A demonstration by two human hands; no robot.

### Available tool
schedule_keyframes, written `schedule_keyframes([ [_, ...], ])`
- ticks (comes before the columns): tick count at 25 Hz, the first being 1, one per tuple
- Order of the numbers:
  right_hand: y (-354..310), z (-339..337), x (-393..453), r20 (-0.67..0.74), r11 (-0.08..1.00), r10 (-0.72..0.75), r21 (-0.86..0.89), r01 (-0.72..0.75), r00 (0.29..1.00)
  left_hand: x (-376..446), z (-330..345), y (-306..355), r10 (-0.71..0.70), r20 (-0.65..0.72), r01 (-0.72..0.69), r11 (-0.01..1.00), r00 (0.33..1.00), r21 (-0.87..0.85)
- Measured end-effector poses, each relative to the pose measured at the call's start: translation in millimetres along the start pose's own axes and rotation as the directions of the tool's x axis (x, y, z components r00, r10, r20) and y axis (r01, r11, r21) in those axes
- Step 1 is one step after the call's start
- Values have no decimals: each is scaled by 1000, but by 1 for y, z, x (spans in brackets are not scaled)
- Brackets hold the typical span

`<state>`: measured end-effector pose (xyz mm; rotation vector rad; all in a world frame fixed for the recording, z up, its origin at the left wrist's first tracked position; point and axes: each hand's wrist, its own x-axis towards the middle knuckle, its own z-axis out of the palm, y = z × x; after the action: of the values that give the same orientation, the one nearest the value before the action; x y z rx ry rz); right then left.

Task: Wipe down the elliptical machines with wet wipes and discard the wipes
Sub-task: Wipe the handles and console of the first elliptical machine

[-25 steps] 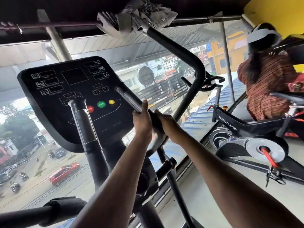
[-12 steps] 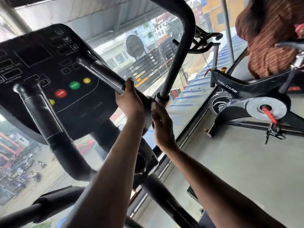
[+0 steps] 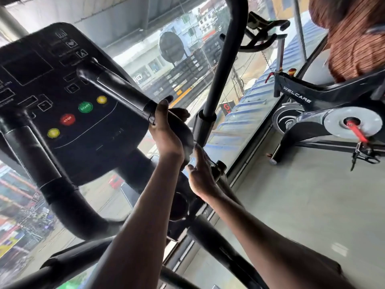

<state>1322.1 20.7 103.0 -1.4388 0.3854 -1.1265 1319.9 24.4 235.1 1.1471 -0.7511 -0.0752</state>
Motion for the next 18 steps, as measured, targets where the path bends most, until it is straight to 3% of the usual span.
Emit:
schedule_keyframes([
  [3,19,13,3,-21,996,-31,83,32,999,2,0,-4,3,76,-2,1000,997,-14],
  [6,55,24,20,136,975,197,75,-209,971,1,1,-2,-6,119,11,999,993,-39],
  [11,89,42,46,256,863,474,55,-502,843,6,0,-6,-3,124,12,997,992,-73],
  [14,79,38,39,155,881,427,151,-449,891,6,-2,-8,8,125,-1,998,992,-56],
  [18,34,18,28,-75,984,154,100,-146,985,4,-3,-7,20,79,-20,1000,997,-2],
])
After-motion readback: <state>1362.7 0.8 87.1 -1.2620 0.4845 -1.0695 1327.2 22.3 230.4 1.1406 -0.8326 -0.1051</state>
